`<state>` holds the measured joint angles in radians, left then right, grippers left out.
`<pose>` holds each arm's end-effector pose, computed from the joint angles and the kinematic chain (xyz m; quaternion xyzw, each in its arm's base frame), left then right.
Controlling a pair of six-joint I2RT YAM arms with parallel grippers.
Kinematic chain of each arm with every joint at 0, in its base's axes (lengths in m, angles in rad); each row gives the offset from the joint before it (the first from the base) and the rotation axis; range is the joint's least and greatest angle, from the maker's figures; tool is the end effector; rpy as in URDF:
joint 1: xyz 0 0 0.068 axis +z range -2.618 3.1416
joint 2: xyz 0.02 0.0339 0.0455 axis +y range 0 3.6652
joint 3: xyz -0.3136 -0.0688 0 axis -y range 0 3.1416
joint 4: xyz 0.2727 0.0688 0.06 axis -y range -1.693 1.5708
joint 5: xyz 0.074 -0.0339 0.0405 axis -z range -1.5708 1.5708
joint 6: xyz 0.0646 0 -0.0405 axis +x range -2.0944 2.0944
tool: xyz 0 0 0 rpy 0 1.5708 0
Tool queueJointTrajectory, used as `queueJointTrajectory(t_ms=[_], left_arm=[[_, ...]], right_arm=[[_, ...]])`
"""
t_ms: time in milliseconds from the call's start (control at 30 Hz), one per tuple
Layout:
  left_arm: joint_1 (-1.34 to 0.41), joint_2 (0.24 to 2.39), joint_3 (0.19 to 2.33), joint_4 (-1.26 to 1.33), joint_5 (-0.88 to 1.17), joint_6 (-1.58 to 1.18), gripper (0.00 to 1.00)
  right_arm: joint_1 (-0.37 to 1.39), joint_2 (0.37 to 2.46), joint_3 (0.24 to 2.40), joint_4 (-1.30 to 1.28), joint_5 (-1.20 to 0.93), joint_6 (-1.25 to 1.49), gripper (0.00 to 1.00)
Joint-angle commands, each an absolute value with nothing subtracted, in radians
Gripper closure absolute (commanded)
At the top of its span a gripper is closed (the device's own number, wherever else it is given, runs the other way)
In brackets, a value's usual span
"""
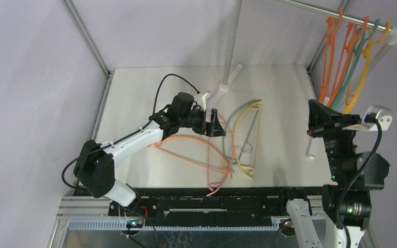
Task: Organize the hangers
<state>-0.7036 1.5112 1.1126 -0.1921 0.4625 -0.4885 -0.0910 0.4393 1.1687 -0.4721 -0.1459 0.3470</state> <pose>0.2752 -0.2713 0.3026 0.1994 0.8423 -0.4245 0.2656 0.0336 0.0064 0.5084 0.0759 0.6069 0.1450 0.7777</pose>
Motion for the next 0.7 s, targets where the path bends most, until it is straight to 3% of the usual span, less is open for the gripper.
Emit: queueJointTrajectory(t_ms=[0,233,667], left_arm=[[-0.698,1.509,1.109,-0.16,0.485,-0.466,0.01],[-0.695,1.487,1.084,-0.146,0.47,-0.465,0.01],[-0.661,1.494,1.064,-0.123,0.468,-0.468,0.0]], right_arm=[[-0.09,0.581,1.24,-0.412,-0.248,0.373,1.0],[-0.076,0.848,1.302,-0.227,-0.272,0.369,1.0],[0.135,1.182,1.391,0.017,-0.02,0.167,1.0]])
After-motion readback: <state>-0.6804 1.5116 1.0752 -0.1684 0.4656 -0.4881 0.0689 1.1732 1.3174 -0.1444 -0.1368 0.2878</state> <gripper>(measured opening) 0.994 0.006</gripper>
